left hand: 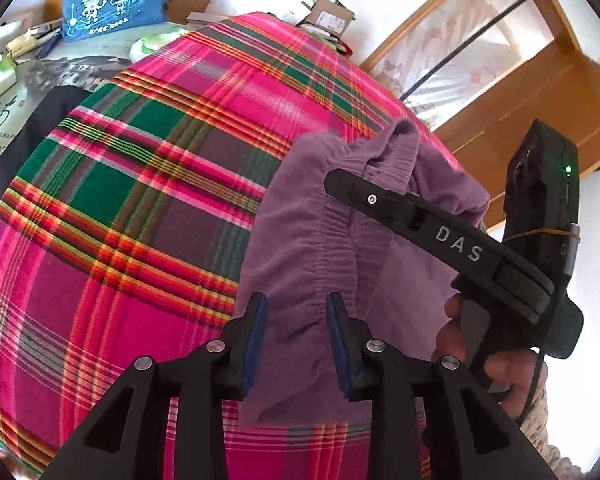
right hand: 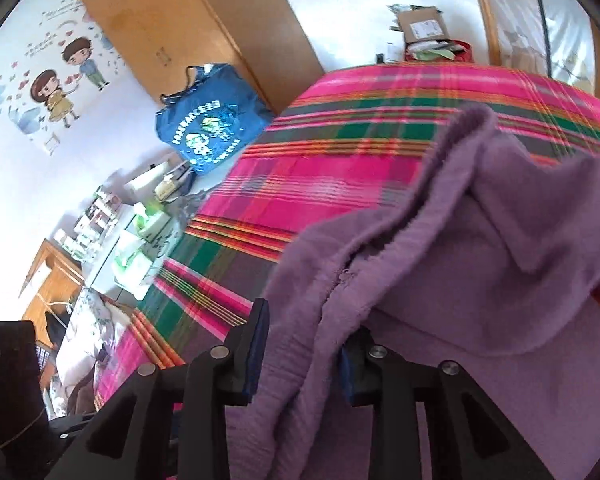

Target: Fold clothes

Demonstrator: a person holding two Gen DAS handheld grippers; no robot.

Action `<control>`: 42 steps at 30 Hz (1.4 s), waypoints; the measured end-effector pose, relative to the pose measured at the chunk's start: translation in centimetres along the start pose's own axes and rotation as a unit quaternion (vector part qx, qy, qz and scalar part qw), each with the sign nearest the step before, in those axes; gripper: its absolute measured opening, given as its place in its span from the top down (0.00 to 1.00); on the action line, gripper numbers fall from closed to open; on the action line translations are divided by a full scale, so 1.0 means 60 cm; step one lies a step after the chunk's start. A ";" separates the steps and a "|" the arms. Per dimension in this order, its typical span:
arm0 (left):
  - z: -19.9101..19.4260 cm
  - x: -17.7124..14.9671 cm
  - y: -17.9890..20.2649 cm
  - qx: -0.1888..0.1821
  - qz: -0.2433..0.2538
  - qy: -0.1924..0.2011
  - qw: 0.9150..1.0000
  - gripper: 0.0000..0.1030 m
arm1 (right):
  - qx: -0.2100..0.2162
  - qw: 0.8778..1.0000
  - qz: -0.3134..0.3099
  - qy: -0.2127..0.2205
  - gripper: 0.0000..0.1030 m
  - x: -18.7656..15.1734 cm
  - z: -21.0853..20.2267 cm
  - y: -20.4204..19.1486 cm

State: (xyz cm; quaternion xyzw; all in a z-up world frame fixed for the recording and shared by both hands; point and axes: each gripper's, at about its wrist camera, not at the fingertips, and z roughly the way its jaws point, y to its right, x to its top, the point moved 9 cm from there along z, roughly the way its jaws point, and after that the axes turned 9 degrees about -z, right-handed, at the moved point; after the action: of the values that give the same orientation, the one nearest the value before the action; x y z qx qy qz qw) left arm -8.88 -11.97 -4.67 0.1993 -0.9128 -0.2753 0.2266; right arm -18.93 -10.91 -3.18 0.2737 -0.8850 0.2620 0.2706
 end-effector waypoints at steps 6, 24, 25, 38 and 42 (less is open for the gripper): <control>-0.005 0.014 -0.034 -0.009 -0.034 -0.003 0.999 0.66 | 0.007 1.000 -0.026 -0.006 0.69 0.047 0.023 -0.037; -0.021 0.025 -0.106 -0.010 -0.103 0.007 0.995 0.66 | 0.053 0.992 -0.096 -0.071 0.55 0.074 0.124 -0.160; -0.022 0.024 -0.106 -0.011 -0.104 0.007 0.994 0.66 | 0.056 0.992 -0.089 -0.074 0.51 0.075 0.126 -0.160; -0.036 0.045 -0.102 -0.003 -0.091 0.017 0.996 0.66 | 0.030 0.988 -0.128 -0.079 0.50 0.065 0.039 -0.144; -0.052 0.092 -0.088 0.009 -0.059 0.035 0.998 0.65 | -0.020 0.989 -0.142 -0.027 0.50 0.087 -0.050 -0.078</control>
State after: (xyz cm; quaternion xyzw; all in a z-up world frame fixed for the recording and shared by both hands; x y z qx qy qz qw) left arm -10.51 -20.02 -3.77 0.2645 -0.8934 -0.2723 0.2402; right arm -18.67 -14.21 3.69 0.3977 -0.8495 0.1955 0.2862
